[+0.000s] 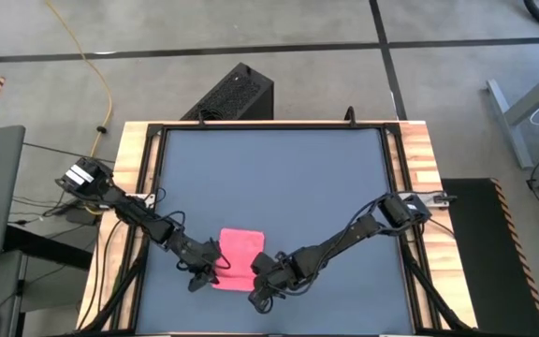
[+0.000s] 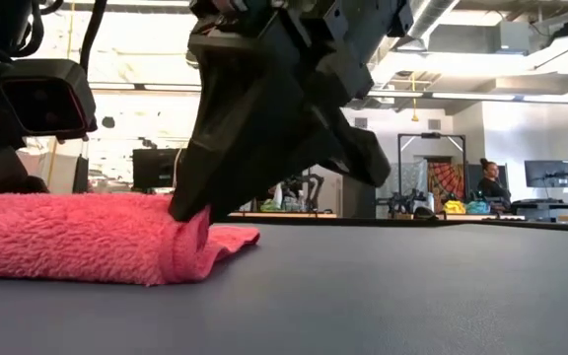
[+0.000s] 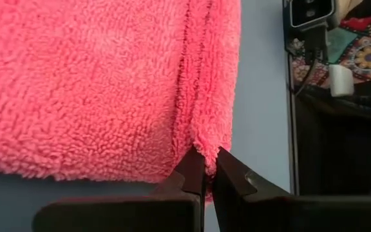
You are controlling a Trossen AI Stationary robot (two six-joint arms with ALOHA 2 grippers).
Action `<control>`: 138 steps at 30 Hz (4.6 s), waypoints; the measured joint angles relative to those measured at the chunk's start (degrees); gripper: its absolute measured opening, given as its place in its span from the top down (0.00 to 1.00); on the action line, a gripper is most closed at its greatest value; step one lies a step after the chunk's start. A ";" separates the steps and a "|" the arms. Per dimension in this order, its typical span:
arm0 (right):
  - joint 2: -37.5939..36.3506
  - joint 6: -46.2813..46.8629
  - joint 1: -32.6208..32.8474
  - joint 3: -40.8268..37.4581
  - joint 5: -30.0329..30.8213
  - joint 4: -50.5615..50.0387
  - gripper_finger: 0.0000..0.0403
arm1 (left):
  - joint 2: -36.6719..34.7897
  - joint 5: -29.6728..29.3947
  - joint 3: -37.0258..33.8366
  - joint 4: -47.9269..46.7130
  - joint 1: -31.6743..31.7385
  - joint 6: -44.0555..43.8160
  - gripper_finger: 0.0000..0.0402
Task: Roll towel
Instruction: Roll the pink towel
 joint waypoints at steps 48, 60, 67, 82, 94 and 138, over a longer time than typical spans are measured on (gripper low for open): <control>1.92 -27.33 2.54 0.06 11.63 16.01 0.94 | 0.50 -5.91 0.00 -1.15 0.28 -0.13 1.00; 2.89 -26.85 1.66 -0.02 10.34 14.61 0.95 | 0.49 -5.85 0.00 -1.15 0.28 -0.22 1.00; 2.82 -24.79 0.95 0.09 12.23 12.30 0.95 | 0.50 -5.83 -0.02 -0.93 0.28 0.28 0.99; 2.80 -23.52 0.70 0.09 13.46 10.06 0.95 | -1.28 -4.96 -0.18 -0.96 0.28 4.02 0.87; 6.77 -21.50 -0.08 0.27 13.73 9.49 0.95 | -9.73 -7.19 -0.26 -5.92 0.35 8.23 0.86; 8.09 -17.48 -1.03 0.09 12.66 8.27 0.95 | 6.25 -36.08 19.31 -18.48 -14.17 54.48 0.51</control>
